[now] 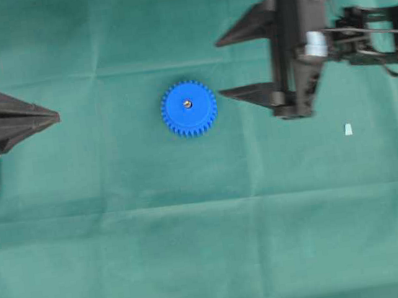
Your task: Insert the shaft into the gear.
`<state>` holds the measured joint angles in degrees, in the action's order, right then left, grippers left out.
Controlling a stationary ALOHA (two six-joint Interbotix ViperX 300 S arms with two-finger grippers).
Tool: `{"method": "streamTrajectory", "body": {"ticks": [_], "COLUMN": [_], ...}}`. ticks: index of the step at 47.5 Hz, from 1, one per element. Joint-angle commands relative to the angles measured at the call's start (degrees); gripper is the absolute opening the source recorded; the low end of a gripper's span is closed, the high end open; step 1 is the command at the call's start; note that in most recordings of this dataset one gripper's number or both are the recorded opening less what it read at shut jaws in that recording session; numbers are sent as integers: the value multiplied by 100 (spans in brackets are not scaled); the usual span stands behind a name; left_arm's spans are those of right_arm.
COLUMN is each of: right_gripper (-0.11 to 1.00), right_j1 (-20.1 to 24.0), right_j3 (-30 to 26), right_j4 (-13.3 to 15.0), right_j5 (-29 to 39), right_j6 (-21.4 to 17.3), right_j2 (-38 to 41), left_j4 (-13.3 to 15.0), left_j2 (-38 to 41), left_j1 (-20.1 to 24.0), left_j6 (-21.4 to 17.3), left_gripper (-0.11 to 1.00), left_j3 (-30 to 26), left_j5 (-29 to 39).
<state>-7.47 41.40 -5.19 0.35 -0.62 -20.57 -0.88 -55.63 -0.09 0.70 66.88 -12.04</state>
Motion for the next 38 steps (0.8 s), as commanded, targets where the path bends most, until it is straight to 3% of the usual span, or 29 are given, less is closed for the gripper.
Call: {"method": "streamTrajectory", "body": {"ticks": [1, 22, 38], "right_gripper": [94, 94, 94], "right_j1": [9, 9, 9], "right_j3": [185, 1318, 1389], "right_j4": [-88, -369, -396], "right_j5": [-132, -229, -316], "right_j6": [-9, -9, -9], "right_j2": [-475, -1784, -1802], "left_j4": [-9, -9, -9], "left_j2": [9, -26, -26], "left_j1": [-9, -9, -9], "left_j6": [9, 9, 9], "left_gripper": [0, 0, 0], "left_j3": [-141, -141, -141], "left_j5": [-26, -26, -26]}}
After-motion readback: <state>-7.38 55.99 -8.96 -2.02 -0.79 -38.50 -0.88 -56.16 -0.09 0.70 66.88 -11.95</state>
